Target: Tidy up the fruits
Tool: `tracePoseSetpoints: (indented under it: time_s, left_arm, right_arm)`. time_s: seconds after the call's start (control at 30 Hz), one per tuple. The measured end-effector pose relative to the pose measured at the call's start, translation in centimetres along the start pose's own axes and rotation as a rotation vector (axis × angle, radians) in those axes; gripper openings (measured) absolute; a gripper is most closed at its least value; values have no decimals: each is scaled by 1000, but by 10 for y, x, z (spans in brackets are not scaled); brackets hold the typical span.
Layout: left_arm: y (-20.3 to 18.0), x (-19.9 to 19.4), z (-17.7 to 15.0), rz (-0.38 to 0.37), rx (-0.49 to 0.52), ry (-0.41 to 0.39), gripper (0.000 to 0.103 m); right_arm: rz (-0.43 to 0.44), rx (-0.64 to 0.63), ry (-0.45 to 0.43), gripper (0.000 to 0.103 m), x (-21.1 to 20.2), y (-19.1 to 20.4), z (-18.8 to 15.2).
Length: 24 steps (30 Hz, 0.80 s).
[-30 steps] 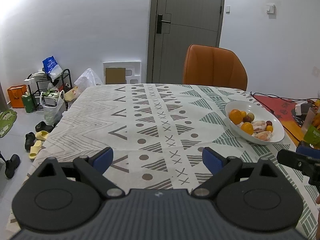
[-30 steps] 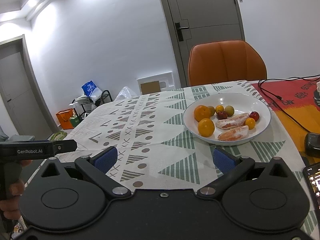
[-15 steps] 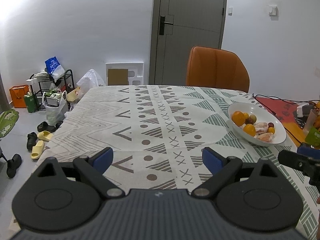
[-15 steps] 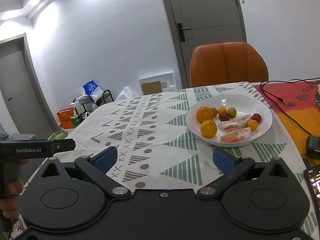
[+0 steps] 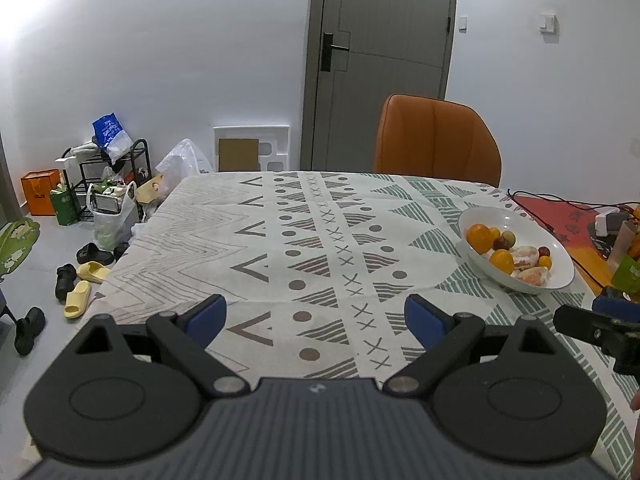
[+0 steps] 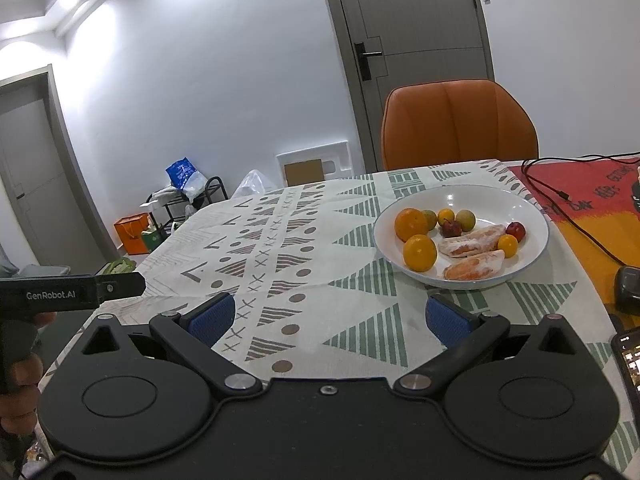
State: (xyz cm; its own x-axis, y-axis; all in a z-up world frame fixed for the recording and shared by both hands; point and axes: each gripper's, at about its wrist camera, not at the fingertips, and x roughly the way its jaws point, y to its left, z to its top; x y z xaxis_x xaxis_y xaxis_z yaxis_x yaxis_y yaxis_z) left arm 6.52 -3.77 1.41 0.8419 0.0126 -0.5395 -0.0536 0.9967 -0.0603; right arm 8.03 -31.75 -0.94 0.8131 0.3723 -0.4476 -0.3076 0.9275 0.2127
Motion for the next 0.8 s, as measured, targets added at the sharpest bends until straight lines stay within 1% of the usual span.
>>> tracePoseSetpoints:
  time_s: [0.8]
  left_arm:
    - [-2,4,-3,-11,12,6,95]
  right_arm:
    - [-6,5,15,103,4,-3,-3]
